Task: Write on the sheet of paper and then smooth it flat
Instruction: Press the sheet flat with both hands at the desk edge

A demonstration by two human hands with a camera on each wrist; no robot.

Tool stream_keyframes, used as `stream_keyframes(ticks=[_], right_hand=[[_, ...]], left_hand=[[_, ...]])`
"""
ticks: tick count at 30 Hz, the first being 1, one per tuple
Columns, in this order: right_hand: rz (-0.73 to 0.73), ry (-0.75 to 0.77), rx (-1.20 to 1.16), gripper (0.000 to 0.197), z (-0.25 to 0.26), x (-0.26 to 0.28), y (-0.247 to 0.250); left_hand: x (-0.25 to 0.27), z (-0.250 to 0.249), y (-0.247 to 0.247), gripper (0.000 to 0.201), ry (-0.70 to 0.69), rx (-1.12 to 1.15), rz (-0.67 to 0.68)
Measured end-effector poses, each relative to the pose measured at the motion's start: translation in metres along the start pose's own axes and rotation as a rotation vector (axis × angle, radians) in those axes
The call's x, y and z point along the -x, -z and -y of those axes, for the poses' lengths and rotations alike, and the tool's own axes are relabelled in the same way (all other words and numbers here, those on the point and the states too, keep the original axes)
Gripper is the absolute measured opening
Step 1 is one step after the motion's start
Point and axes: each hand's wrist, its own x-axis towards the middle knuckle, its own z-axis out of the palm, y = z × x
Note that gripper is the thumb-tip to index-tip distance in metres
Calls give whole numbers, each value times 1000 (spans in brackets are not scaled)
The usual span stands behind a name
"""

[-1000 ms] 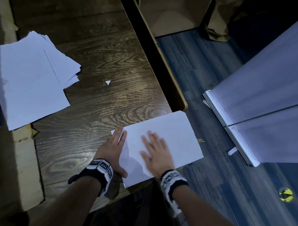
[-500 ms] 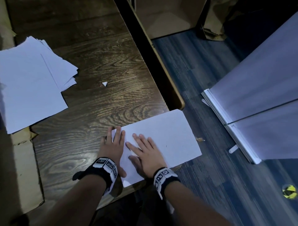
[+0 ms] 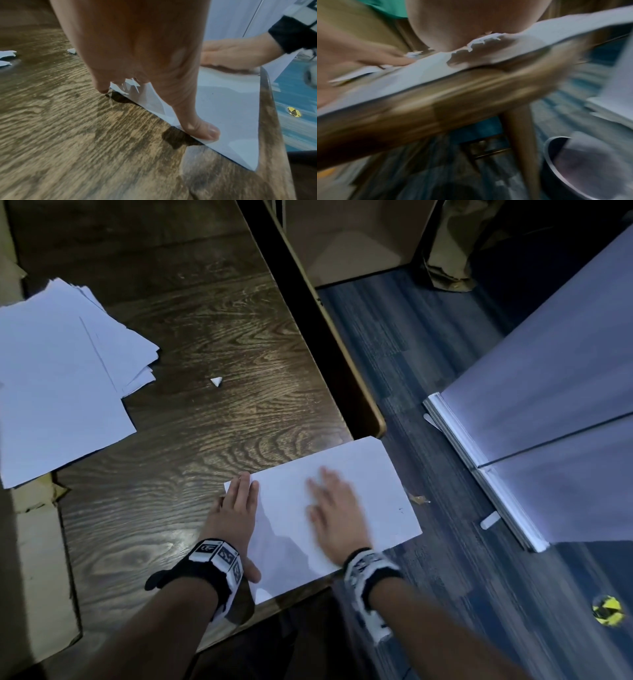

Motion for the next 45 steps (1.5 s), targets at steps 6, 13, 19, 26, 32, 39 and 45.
stream_keyframes(ticks=[6, 13, 19, 26, 32, 39, 45], right_hand=[[77, 219, 183, 54, 4, -1, -6], [-134, -448, 134, 59, -88, 13, 33], [76, 197, 84, 55, 34, -17, -6], [91, 144, 113, 58, 29, -37, -13], [-149, -500, 37, 59, -87, -13, 38], [68, 171, 74, 55, 22, -16, 1], [34, 93, 129, 55, -15, -7, 1]], left_hand=[[0, 7, -4, 166, -16, 34, -9], [1, 6, 2, 173, 65, 60, -14], [-1, 10, -6, 173, 94, 46, -37], [-3, 15, -14, 174, 93, 70, -45], [1, 13, -5, 175, 96, 71, -11], [1, 11, -2, 176, 100, 43, 16], [-4, 15, -5, 178, 82, 92, 43]])
